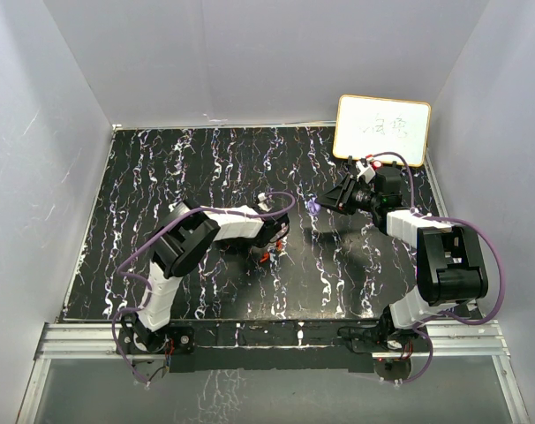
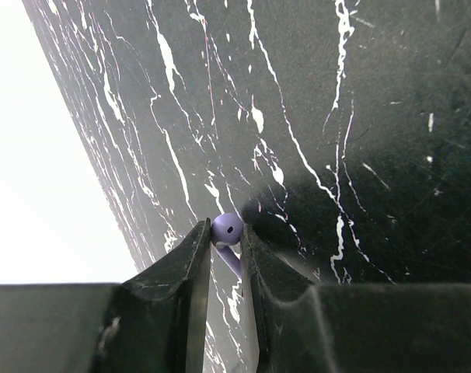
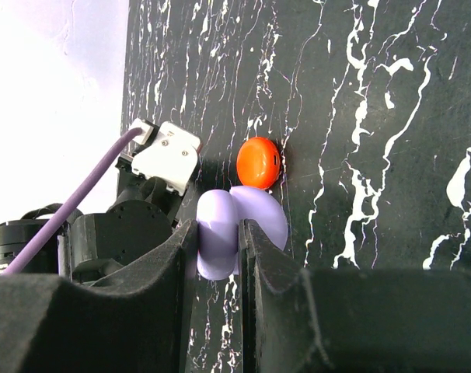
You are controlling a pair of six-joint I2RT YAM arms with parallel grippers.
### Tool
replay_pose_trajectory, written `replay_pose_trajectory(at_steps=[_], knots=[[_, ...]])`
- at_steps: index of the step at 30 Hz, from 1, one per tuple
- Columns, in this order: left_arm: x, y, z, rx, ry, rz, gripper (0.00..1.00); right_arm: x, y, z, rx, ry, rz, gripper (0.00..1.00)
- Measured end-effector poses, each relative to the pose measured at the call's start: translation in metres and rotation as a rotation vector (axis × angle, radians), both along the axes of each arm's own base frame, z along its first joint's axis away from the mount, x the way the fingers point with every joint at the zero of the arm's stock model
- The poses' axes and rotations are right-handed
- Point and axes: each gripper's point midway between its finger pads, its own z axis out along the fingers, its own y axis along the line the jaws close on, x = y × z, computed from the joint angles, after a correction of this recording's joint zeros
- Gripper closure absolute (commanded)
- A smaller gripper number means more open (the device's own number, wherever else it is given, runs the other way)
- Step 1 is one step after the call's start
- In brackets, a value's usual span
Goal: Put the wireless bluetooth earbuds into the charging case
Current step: Adjust the earbud at the center of the board.
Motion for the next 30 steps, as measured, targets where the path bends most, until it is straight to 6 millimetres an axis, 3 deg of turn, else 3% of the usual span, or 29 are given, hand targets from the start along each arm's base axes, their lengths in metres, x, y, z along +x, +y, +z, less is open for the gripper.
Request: replay_pose_trajectory(at_steps=[30], knots=[[-0.0016,0.0017,0.0000,0.013,0.013,-0.002,0.82,0.0003,-0.0018,0.0002,0.002,0.000,-0.002,1.00]])
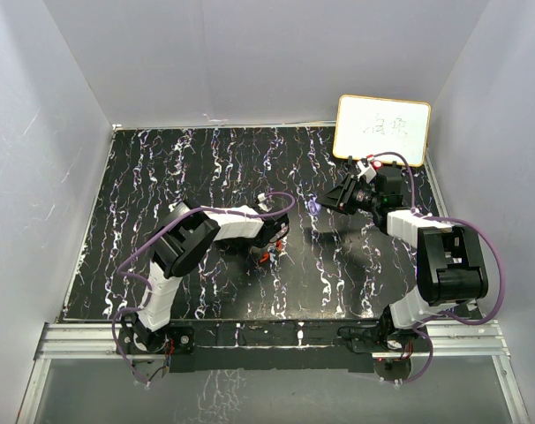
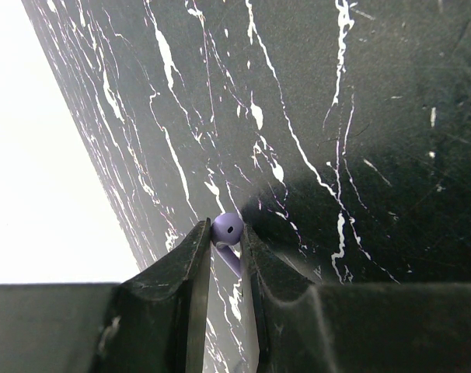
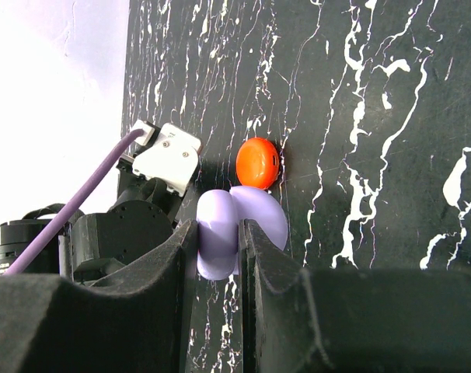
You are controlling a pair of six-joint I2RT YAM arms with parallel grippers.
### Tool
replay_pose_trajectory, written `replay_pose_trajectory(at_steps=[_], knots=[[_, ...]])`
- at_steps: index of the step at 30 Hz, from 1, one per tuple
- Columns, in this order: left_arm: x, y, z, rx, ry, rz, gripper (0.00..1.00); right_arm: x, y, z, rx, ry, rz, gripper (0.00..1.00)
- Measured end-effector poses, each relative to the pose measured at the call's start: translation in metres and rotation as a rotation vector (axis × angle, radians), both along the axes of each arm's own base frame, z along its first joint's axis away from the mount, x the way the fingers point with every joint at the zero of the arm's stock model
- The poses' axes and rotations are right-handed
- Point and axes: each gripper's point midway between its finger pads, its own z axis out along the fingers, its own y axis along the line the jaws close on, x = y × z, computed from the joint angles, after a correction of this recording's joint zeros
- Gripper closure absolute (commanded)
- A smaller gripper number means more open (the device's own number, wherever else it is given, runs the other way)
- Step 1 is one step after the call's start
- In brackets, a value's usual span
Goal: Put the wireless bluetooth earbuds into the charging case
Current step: Adjust the earbud at the center of the board.
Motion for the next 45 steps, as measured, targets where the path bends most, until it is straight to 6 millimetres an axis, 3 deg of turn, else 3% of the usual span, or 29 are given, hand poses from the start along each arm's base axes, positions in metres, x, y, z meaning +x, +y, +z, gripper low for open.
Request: replay_pose_trajectory(at_steps=[6,23,31,35,40,45], knots=[[0.000,0.000,0.000,0.000,0.000,0.000,0.75,0.000,0.000,0.000,0.000,0.000,0.000,1.00],[0.003,-0.005,0.003,-0.023,-0.007,0.004,0.74,0.000,0.000,0.000,0.000,0.000,0.000,1.00],[0.008,-0.019,0.014,-0.139,-0.058,0.019,0.37,0.000,0.000,0.000,0.000,0.000,0.000,1.00],[0.011,-0.026,0.045,-0.301,-0.160,0.035,0.21,0.000,0.000,0.000,0.000,0.000,0.000,1.00],[0.010,-0.024,0.085,-0.578,-0.300,0.063,0.11,0.000,0.000,0.000,0.000,0.001,0.000,1.00],[0.001,-0.008,0.103,-0.822,-0.380,0.087,0.02,0.000,0.000,0.000,0.000,0.003,0.000,1.00]])
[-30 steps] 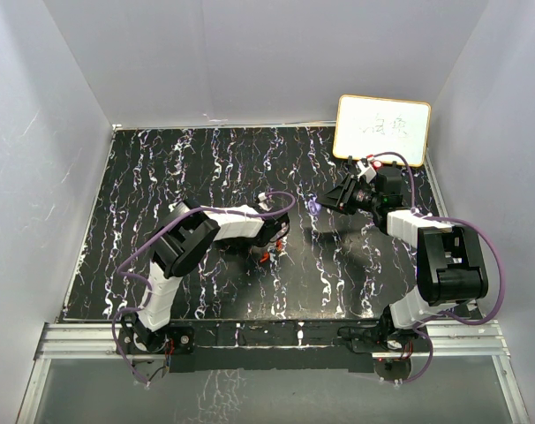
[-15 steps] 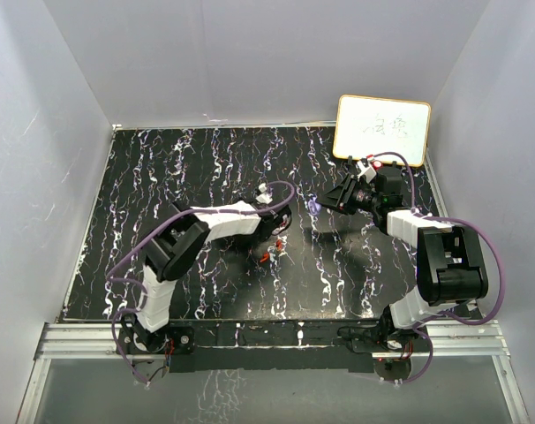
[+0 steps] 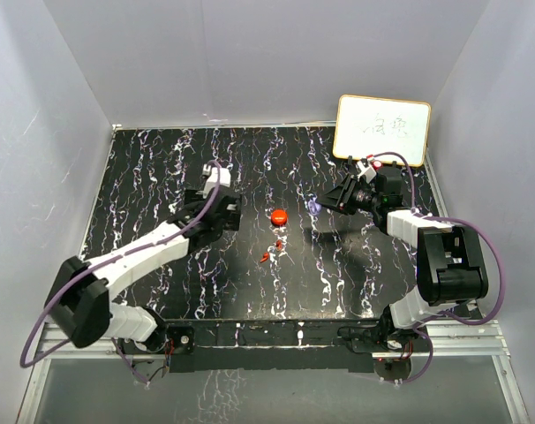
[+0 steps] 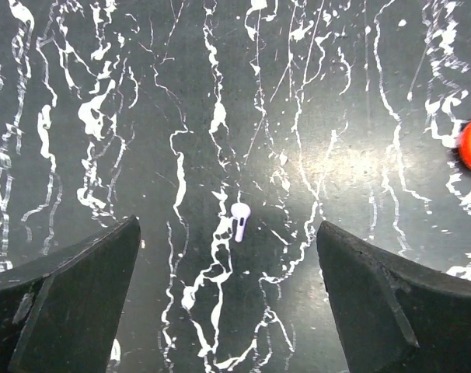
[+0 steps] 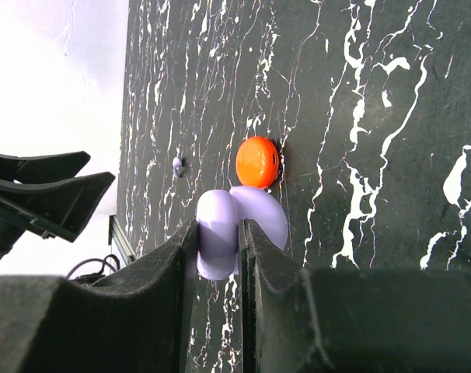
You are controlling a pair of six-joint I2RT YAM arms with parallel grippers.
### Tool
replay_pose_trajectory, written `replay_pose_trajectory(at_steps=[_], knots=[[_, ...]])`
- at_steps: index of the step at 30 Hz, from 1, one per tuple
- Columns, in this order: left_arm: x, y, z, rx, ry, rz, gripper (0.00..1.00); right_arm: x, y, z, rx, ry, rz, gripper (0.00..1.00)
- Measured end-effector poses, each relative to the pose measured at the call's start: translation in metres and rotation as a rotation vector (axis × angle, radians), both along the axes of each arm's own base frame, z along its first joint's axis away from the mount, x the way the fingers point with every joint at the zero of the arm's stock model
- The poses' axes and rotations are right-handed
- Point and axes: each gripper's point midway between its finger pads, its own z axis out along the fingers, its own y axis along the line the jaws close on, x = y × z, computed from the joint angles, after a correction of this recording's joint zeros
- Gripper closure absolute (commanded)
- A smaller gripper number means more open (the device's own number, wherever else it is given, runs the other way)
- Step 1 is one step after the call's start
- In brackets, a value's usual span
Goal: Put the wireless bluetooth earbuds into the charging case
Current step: Adjust the earbud at the center of the board.
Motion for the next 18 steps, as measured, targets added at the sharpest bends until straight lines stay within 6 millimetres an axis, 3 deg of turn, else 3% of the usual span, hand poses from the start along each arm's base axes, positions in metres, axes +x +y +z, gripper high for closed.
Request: replay_pose_trajectory(at_steps=[6,18], knots=[[-0.003,-0.002,0.003,-0.177,-0.042,0.003,0.01,0.000,0.000,-0.001,0.000,0.004,0.000,1.00],[-0.018,-0.013,-0.038,-0.331,-0.009,0.008,0.10,-0.001,0.002,0.003,0.020,0.008,0.005,1.00]])
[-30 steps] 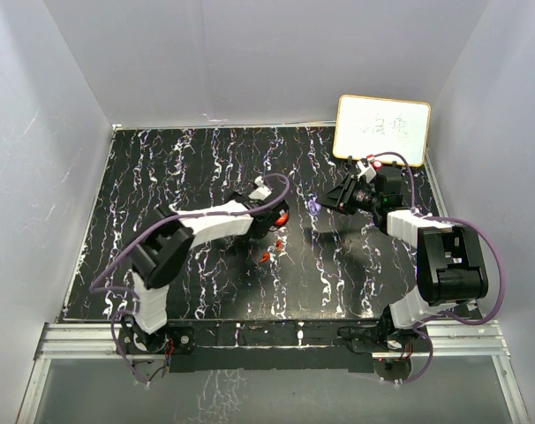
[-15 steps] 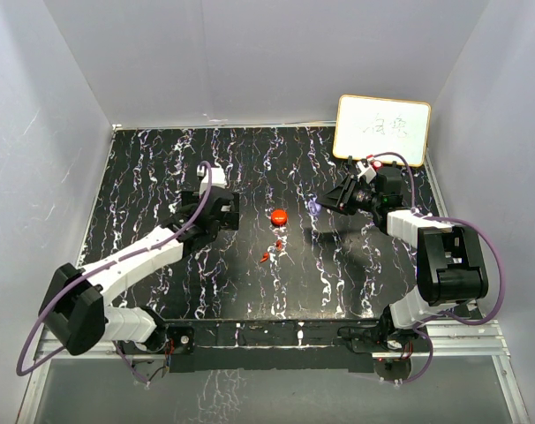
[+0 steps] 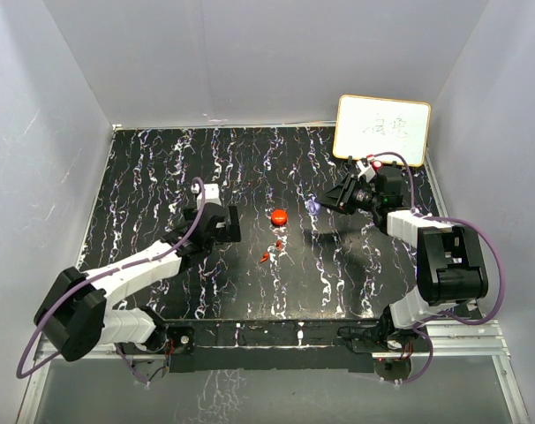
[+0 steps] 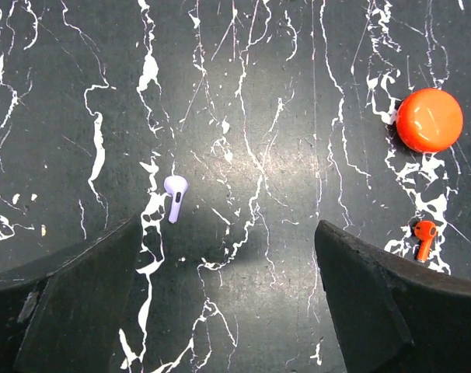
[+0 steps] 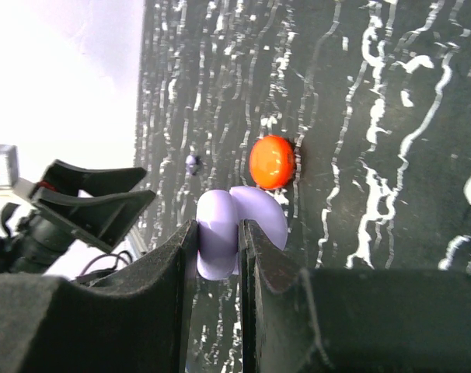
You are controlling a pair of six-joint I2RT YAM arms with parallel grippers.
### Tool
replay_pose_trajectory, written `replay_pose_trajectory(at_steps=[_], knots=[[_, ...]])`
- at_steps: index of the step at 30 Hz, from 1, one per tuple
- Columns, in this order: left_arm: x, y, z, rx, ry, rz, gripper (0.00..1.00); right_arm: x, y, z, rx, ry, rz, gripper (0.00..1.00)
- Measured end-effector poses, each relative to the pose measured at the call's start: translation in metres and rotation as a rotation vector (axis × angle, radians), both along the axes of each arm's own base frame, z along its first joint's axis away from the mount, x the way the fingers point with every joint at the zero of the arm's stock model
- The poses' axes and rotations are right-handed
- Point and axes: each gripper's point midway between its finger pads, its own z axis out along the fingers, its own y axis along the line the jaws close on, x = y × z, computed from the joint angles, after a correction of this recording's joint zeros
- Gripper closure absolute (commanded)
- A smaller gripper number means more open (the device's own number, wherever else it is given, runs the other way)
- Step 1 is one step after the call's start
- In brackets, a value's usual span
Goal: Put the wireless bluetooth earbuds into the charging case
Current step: Adjust the earbud at the center of the board.
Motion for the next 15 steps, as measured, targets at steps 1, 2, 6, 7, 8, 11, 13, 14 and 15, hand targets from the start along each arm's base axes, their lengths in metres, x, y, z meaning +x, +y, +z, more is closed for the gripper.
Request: replay_pose_trajectory(at_steps=[1,2,6,7,8,11,13,14,15], knots=[[-0.002,0.000,-0.002,-0.012,-0.004,0.000,0.11,0.000,0.001,0.002,0.012,-0.001,0.005,1.00],[-0.004,0.001,-0.002,-0.024,-0.010,0.000,0.11,-0.001,0.003,0.006,0.033,-0.005,0.013,1.00],[-0.004,-0.001,0.005,-0.065,-0.042,-0.001,0.12,-0.004,0.010,0.011,0.101,-0.001,0.042,1.00],[-0.003,-0.002,0.008,-0.076,-0.052,-0.002,0.12,-0.005,0.011,0.010,0.110,0.003,0.052,1.00],[-0.002,-0.004,0.010,-0.093,-0.065,-0.004,0.12,-0.006,0.012,0.010,0.121,0.011,0.061,1.00],[-0.002,-0.005,0.009,-0.119,-0.081,-0.013,0.13,-0.010,0.016,0.008,0.149,0.029,0.097,1.00],[-0.003,-0.004,0.006,-0.124,-0.081,-0.015,0.14,-0.013,0.017,0.007,0.160,0.042,0.110,1.00],[-0.004,-0.004,0.005,-0.127,-0.077,-0.018,0.15,-0.014,0.019,0.007,0.166,0.046,0.121,1.00],[-0.004,-0.004,0.004,-0.129,-0.076,-0.020,0.16,-0.016,0.021,0.008,0.168,0.045,0.132,1.00]])
